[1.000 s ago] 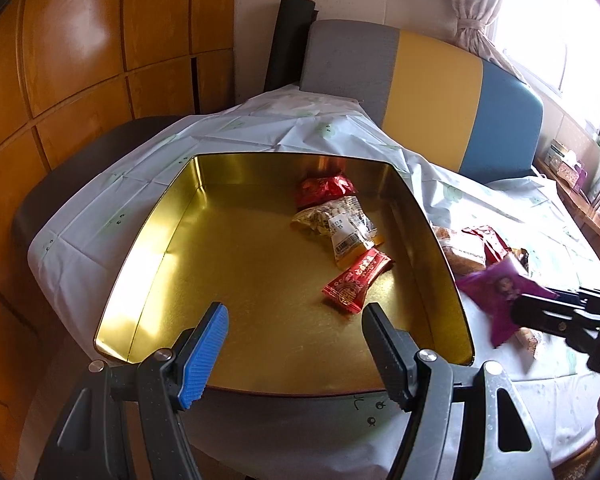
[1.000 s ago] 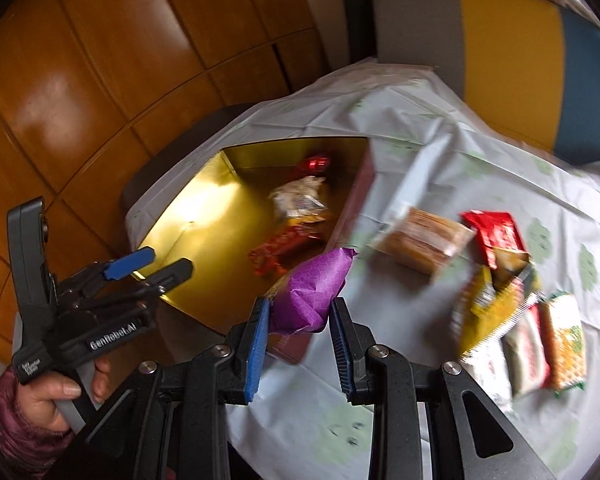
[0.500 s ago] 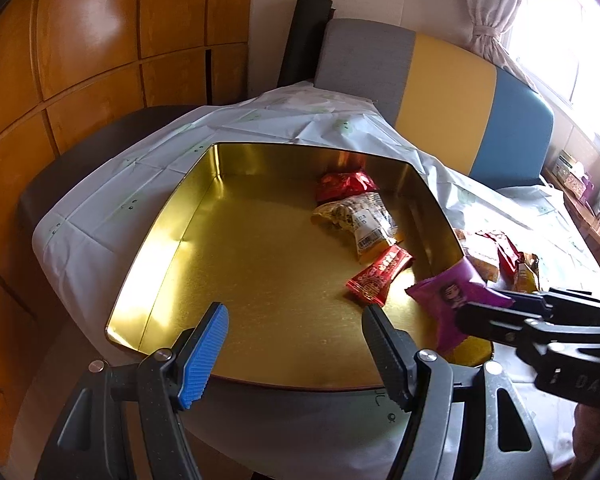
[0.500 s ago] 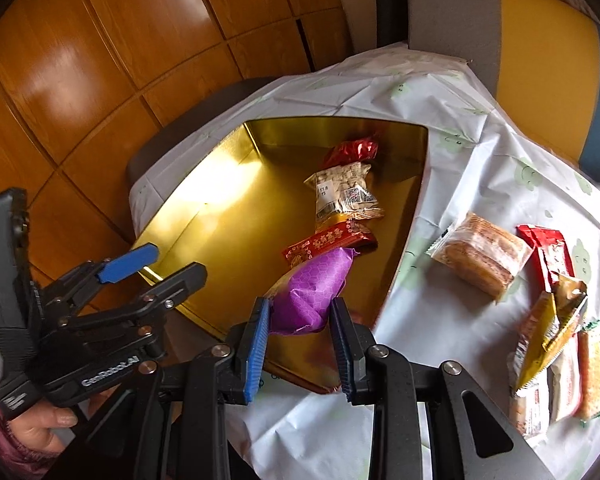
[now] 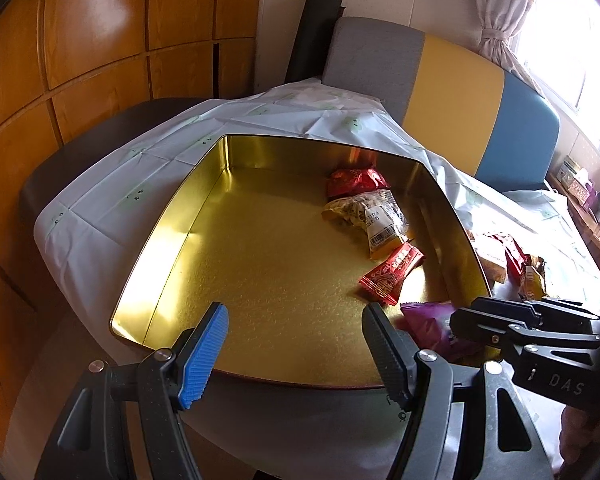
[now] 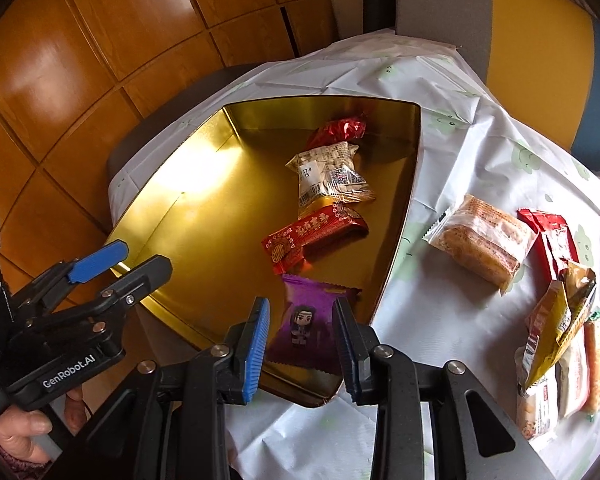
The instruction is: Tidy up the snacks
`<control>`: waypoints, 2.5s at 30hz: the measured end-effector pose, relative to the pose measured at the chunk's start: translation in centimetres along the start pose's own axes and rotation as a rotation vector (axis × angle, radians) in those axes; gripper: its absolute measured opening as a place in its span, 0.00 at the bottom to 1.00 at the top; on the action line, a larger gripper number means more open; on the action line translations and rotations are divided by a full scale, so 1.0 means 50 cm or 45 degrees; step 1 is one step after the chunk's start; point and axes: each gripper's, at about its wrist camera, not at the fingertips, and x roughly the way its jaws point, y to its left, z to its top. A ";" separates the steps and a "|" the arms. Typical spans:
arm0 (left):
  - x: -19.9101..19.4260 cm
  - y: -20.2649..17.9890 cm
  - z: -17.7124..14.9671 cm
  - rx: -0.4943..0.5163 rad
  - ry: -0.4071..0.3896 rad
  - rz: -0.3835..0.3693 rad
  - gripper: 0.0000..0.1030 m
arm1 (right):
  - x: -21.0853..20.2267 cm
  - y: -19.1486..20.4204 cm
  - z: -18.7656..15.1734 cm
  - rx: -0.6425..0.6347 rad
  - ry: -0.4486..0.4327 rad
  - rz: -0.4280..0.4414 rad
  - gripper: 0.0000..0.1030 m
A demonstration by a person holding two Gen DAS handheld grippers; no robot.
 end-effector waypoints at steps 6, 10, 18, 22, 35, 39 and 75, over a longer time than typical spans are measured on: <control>-0.004 -0.002 0.002 0.004 -0.010 0.004 0.68 | -0.035 0.009 -0.006 -0.015 -0.088 -0.046 0.58; -0.010 -0.007 0.004 0.008 -0.022 0.000 0.68 | -0.071 0.014 -0.016 -0.026 -0.191 -0.081 0.68; -0.019 -0.017 0.000 0.021 -0.015 -0.018 0.68 | -0.128 -0.015 -0.032 0.049 -0.339 -0.198 0.91; -0.022 -0.024 -0.002 0.039 -0.015 -0.015 0.68 | -0.142 -0.047 -0.042 0.096 -0.364 -0.241 0.92; -0.032 -0.047 -0.005 0.092 -0.047 -0.017 0.68 | -0.262 -0.151 -0.081 0.281 -0.659 -0.582 1.00; -0.036 -0.052 -0.005 0.106 -0.055 -0.021 0.68 | -0.289 -0.210 -0.091 0.379 -0.646 -0.610 1.00; -0.047 -0.142 -0.008 0.276 -0.052 -0.033 0.70 | -0.384 -0.581 -0.213 0.968 -0.405 -0.583 1.00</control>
